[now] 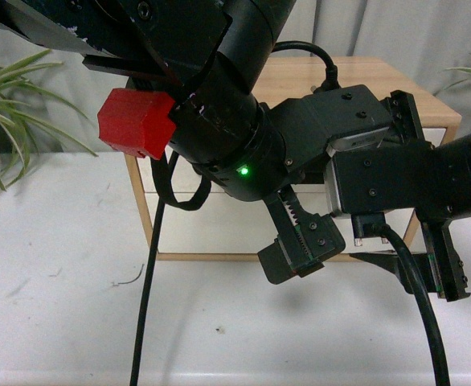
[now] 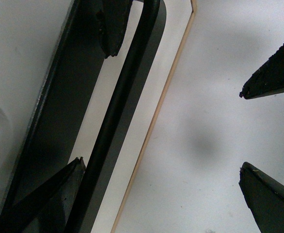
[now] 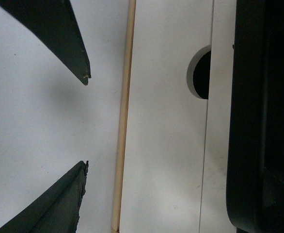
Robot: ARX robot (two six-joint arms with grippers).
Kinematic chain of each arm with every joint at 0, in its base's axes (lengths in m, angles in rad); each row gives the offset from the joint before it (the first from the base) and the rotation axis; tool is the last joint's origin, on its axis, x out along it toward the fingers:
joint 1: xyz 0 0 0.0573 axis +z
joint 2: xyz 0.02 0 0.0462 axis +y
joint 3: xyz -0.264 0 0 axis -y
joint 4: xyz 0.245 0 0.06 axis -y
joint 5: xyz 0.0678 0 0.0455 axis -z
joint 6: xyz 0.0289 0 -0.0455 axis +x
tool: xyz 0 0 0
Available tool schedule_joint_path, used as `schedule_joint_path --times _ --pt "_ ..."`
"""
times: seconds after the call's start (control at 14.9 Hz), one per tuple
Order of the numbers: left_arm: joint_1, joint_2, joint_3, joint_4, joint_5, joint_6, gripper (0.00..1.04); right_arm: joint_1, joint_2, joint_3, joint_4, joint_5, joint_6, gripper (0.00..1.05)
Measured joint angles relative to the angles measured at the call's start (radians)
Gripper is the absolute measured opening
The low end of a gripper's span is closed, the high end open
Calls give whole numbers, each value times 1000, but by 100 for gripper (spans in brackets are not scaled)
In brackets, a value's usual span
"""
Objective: Pull drawer
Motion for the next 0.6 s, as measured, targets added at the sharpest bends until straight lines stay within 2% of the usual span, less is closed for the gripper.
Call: schedule_joint_path --times 0.4,0.6 --pt "-4 16 4 -13 13 4 98 15 22 -19 32 -33 54 98" --pt "-14 -7 -29 -24 53 -12 98 21 -35 -68 -7 -30 64 98"
